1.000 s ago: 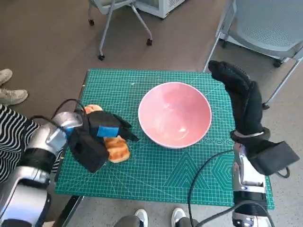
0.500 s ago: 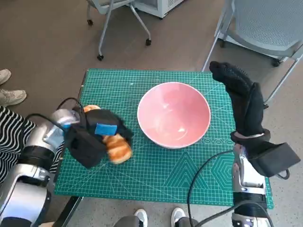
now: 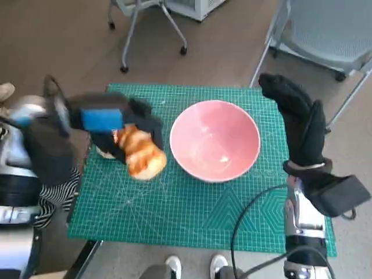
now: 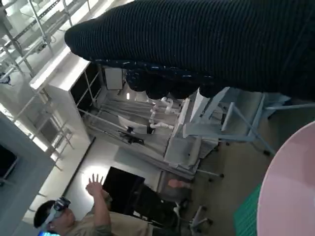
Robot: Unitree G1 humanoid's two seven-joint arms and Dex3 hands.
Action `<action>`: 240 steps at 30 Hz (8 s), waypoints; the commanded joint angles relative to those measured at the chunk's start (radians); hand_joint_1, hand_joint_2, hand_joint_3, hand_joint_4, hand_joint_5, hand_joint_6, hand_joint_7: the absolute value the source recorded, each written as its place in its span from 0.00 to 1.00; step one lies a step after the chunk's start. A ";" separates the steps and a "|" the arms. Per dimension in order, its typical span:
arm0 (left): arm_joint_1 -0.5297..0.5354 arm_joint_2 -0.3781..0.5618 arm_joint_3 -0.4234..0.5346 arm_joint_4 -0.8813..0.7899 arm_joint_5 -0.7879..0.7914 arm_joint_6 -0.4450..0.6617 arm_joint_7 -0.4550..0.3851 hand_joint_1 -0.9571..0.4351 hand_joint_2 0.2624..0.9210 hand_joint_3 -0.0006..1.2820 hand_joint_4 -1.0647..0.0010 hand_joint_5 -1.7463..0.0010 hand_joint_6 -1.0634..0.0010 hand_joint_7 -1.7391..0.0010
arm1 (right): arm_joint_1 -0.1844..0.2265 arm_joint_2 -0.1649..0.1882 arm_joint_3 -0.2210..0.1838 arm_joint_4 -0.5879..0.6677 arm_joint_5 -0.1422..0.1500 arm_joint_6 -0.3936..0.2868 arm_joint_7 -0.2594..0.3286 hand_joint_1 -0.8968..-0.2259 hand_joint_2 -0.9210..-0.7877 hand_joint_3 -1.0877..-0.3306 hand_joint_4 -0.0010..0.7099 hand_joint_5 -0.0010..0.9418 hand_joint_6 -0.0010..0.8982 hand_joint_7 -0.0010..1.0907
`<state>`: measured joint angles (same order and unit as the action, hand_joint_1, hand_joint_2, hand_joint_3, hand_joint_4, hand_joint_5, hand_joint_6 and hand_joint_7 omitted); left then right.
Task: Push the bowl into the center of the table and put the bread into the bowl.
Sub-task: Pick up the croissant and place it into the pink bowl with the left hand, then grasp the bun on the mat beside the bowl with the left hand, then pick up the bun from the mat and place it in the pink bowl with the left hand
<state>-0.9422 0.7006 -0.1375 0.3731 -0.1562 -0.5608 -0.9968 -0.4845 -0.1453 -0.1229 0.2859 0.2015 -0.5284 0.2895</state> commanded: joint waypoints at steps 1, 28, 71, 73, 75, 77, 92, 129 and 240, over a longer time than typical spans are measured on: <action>-0.098 -0.062 0.013 -0.005 0.008 -0.017 0.024 0.69 1.00 0.09 0.46 0.29 0.42 0.30 | 0.015 0.000 -0.004 0.014 0.018 0.012 0.014 0.28 0.00 0.44 0.26 0.00 0.03 0.54; -0.366 -0.391 -0.197 0.511 0.498 -0.275 0.385 0.69 1.00 0.08 0.44 0.29 0.40 0.33 | 0.064 -0.006 -0.013 -0.034 0.045 0.014 0.021 0.30 0.00 0.48 0.26 0.00 0.06 0.53; -0.276 -0.118 -0.087 0.330 0.388 0.015 0.098 0.60 0.80 0.00 0.99 1.00 0.79 0.98 | 0.068 -0.010 -0.022 -0.035 0.016 0.016 -0.001 0.32 0.00 0.48 0.26 0.00 0.08 0.50; -0.261 -0.078 -0.070 0.320 0.375 0.006 0.088 0.60 0.80 0.00 0.99 1.00 0.79 0.98 | 0.069 -0.012 -0.022 -0.037 0.019 0.018 0.001 0.32 0.00 0.48 0.26 0.00 0.08 0.49; -0.251 -0.037 -0.056 0.325 0.368 -0.008 0.082 0.56 0.81 0.00 0.99 1.00 0.79 0.98 | 0.069 -0.014 -0.023 -0.039 0.023 0.021 0.004 0.32 0.00 0.48 0.26 0.00 0.08 0.49; -0.244 -0.003 -0.047 0.336 0.370 -0.021 0.083 0.50 0.83 0.01 0.99 1.00 0.79 0.98 | 0.068 -0.017 -0.024 -0.039 0.027 0.021 0.008 0.32 0.00 0.48 0.27 0.00 0.08 0.49; -0.089 0.206 -0.019 0.194 0.446 0.132 0.109 0.74 0.78 0.00 1.00 1.00 0.86 1.00 | 0.052 -0.013 -0.027 -0.013 0.052 0.023 0.039 0.31 0.00 0.48 0.26 0.00 0.08 0.49; -0.003 0.129 -0.153 0.379 0.585 0.143 0.162 0.54 0.61 0.04 1.00 1.00 0.86 1.00 | 0.066 -0.017 -0.037 -0.031 0.073 0.045 0.058 0.31 0.00 0.50 0.26 0.00 0.09 0.49; -0.299 -0.313 -0.202 0.426 0.506 -0.022 0.336 0.69 1.00 0.16 0.53 0.25 0.52 0.24 | 0.135 -0.042 -0.046 -0.124 0.048 0.057 0.016 0.32 0.00 0.50 0.25 0.00 0.10 0.47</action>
<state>-1.2123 0.3956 -0.3199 0.7427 0.3195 -0.5769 -0.6749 -0.3840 -0.1841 -0.1624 0.1729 0.2620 -0.4929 0.3188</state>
